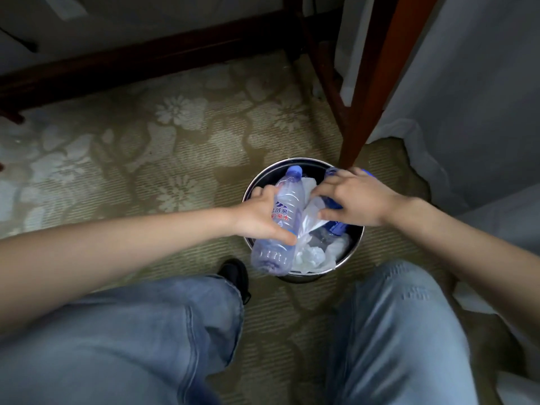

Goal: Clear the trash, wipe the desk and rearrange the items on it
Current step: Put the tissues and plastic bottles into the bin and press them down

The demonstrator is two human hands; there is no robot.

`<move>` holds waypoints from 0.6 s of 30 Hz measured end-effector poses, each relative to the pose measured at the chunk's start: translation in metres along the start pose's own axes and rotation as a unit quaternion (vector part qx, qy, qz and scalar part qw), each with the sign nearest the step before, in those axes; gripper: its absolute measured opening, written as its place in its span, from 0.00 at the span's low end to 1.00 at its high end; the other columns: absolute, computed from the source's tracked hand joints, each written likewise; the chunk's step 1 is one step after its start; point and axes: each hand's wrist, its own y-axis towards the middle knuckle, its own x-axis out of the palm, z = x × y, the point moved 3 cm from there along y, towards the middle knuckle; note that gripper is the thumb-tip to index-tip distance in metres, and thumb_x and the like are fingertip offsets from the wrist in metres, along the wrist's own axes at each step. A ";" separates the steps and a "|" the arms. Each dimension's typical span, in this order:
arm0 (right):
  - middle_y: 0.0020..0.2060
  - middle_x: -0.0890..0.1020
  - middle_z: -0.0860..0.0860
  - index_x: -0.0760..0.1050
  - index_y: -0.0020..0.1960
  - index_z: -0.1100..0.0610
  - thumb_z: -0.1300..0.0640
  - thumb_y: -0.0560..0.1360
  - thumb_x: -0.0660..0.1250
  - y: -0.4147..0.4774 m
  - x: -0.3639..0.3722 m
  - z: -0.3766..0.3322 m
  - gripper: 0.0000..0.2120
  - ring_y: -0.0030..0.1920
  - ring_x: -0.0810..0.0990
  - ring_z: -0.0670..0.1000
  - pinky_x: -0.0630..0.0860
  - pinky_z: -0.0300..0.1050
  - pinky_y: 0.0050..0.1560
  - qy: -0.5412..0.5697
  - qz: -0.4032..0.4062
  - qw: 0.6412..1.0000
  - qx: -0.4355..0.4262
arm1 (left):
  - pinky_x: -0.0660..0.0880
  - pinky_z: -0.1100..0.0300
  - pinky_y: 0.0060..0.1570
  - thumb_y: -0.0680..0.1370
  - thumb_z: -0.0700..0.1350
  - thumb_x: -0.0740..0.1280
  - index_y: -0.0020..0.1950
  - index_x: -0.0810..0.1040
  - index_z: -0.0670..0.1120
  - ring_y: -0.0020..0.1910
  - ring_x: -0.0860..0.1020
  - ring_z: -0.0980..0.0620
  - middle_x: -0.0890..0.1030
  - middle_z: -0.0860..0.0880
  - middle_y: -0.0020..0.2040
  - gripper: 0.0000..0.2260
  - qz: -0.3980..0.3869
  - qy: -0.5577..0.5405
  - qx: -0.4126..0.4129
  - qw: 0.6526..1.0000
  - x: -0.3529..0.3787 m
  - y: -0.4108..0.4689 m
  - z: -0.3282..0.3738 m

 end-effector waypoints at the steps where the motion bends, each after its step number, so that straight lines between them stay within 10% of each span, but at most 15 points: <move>1: 0.61 0.73 0.47 0.68 0.66 0.47 0.43 0.75 0.60 -0.003 -0.004 0.000 0.20 0.64 0.66 0.51 0.62 0.48 0.61 0.011 0.004 1.000 0.002 | 0.64 0.62 0.59 0.68 0.57 0.72 0.72 0.55 0.47 0.65 0.64 0.53 0.62 0.49 0.64 0.40 -0.002 0.003 0.002 1.000 -0.005 -0.001 0.001; 10: 0.37 0.79 0.51 0.79 0.46 0.54 0.57 0.65 0.72 -0.025 -0.125 -0.022 0.09 0.39 0.79 0.56 0.76 0.46 0.34 0.029 0.142 0.988 0.048 | 0.69 0.54 0.55 0.77 0.53 0.60 0.68 0.66 0.50 0.63 0.68 0.48 0.71 0.49 0.64 0.21 0.084 0.220 0.106 0.966 -0.137 -0.061 0.060; 18: 0.37 0.77 0.51 0.76 0.47 0.56 0.53 0.72 0.54 -0.049 -0.302 -0.046 0.13 0.39 0.76 0.56 0.75 0.47 0.34 0.042 0.202 0.971 0.124 | 0.70 0.53 0.49 0.77 0.51 0.59 0.69 0.66 0.49 0.62 0.69 0.48 0.72 0.49 0.63 0.21 0.174 0.297 0.179 0.922 -0.274 -0.158 0.145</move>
